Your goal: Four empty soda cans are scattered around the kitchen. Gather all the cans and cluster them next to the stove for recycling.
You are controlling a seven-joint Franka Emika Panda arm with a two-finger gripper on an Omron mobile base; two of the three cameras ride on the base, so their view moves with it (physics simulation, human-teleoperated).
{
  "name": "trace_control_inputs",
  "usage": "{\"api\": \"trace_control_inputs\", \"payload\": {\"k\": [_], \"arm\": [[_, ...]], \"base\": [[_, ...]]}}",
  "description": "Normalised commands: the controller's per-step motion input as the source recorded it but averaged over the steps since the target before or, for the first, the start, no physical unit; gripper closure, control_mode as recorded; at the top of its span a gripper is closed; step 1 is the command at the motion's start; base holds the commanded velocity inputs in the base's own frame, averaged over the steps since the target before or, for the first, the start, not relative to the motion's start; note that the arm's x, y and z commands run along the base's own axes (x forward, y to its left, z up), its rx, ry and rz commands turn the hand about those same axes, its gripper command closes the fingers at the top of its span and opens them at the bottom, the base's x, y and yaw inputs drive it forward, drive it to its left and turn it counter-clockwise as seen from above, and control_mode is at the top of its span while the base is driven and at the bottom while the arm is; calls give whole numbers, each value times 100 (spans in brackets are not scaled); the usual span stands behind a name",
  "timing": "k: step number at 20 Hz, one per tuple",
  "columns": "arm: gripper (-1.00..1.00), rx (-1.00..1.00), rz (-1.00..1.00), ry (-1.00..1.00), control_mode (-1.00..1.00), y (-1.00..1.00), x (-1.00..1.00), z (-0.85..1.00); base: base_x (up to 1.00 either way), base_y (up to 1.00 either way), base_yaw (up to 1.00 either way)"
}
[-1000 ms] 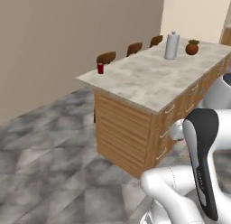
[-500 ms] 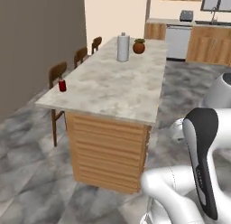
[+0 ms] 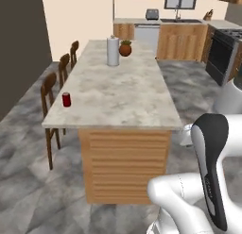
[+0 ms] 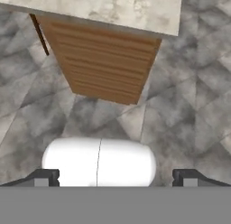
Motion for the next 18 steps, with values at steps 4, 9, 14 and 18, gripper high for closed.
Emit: {"api": "trace_control_inputs", "payload": {"k": [4,9,14,18], "arm": [[-100,0,0,0,100,0,0,0],[-100,0,0,0,100,0,0,0],[-100,0,0,0,100,0,0,0],[-100,0,0,0,100,0,0,0]], "base": [[0,100,-38],[0,100,-35],[-1,100,-28],[11,97,-18]]}}
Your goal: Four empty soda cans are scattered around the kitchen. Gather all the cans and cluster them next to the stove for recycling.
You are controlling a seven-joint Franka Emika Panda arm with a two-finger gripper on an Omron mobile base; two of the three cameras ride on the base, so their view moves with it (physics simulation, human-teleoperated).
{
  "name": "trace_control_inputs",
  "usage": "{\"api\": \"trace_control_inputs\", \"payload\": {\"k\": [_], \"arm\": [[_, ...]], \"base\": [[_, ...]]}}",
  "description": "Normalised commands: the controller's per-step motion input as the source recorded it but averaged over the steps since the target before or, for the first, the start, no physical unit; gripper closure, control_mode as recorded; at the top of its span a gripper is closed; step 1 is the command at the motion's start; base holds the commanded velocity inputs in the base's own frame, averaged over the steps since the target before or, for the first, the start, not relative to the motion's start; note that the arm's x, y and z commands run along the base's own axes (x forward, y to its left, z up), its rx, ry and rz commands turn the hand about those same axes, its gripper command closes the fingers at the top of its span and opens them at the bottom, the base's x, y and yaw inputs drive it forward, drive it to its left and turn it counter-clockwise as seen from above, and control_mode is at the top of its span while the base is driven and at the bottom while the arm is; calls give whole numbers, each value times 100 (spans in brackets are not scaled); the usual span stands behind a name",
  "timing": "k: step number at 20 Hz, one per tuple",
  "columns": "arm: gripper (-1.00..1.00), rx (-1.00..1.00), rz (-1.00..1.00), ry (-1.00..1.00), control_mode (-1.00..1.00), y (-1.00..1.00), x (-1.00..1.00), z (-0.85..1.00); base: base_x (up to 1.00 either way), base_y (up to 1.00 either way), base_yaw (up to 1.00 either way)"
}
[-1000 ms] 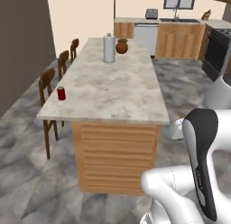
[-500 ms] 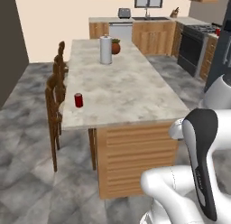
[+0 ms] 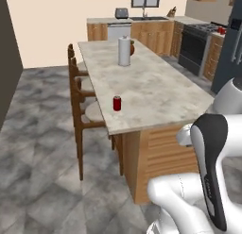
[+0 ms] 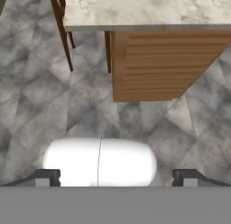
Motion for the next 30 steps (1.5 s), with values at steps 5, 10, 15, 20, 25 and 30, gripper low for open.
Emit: {"api": "trace_control_inputs", "payload": {"k": [5,10,15,20,25,30], "arm": [[-100,0,0,0,100,0,0,0],[-100,0,0,0,100,0,0,0],[-100,0,0,0,100,0,0,0],[-100,0,0,0,100,0,0,0],[-100,0,0,0,100,0,0,0],[-100,0,0,0,-100,2,13,-1]], "base": [[39,34,-1],[74,0,1],[74,0,0],[65,0,0],[51,0,0],[37,5,0]]}}
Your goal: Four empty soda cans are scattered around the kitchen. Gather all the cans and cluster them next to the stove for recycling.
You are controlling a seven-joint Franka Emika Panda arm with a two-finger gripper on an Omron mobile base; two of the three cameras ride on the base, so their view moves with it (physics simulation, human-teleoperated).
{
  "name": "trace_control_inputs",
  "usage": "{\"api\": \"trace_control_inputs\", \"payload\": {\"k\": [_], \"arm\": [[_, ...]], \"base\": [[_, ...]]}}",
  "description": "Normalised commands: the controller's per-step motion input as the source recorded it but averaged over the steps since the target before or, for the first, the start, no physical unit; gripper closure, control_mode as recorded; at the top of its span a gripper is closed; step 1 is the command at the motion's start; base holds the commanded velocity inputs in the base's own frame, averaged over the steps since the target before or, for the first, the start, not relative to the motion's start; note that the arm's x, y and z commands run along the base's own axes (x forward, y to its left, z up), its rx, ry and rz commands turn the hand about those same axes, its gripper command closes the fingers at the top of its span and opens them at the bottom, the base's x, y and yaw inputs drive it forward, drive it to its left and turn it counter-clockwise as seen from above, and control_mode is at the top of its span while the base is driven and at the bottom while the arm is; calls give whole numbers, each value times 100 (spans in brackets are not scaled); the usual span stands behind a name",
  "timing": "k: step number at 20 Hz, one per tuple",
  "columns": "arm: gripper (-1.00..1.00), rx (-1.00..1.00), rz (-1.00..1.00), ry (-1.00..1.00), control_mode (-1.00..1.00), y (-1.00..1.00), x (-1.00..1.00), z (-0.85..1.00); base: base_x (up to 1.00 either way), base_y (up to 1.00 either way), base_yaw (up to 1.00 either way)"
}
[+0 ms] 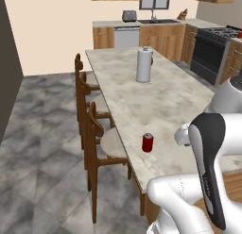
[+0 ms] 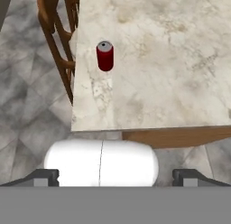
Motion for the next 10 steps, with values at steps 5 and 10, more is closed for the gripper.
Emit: {"api": "trace_control_inputs", "payload": {"k": [5,10], "arm": [[-100,0,0,0,-100,4,75,-7],[-100,0,0,0,-100,7,58,-12]], "base": [[0,0,0],[0,0,0]]}}
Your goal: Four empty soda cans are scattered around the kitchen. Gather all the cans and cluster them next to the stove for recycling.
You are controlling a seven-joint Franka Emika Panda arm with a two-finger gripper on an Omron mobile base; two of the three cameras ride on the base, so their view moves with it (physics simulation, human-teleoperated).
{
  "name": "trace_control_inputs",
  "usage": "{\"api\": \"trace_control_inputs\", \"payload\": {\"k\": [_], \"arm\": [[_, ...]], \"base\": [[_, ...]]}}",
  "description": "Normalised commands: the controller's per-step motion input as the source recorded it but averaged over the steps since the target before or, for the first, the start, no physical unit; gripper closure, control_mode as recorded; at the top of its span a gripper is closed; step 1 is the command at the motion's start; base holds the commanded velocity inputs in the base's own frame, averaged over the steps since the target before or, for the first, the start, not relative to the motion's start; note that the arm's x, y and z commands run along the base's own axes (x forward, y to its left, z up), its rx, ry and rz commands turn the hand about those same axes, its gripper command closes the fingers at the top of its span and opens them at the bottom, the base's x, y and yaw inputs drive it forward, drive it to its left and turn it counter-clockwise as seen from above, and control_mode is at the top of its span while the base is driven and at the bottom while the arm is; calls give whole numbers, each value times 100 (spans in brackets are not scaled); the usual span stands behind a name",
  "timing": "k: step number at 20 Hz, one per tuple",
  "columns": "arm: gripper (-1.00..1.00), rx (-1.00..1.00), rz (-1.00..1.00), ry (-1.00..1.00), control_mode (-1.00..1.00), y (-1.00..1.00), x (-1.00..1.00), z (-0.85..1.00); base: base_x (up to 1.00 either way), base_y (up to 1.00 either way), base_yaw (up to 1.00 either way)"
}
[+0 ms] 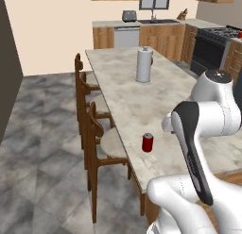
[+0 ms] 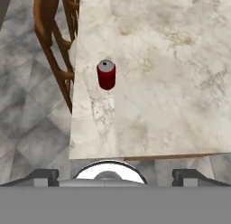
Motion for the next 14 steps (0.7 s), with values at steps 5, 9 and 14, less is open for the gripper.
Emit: {"api": "trace_control_inputs", "payload": {"k": [5,9,14], "arm": [[-100,0,0,0,-100,0,40,-26],[-100,0,0,0,-100,8,36,-36],[-100,0,0,0,-100,11,43,-35]], "base": [[0,0,0],[0,0,0],[0,0,0]]}}
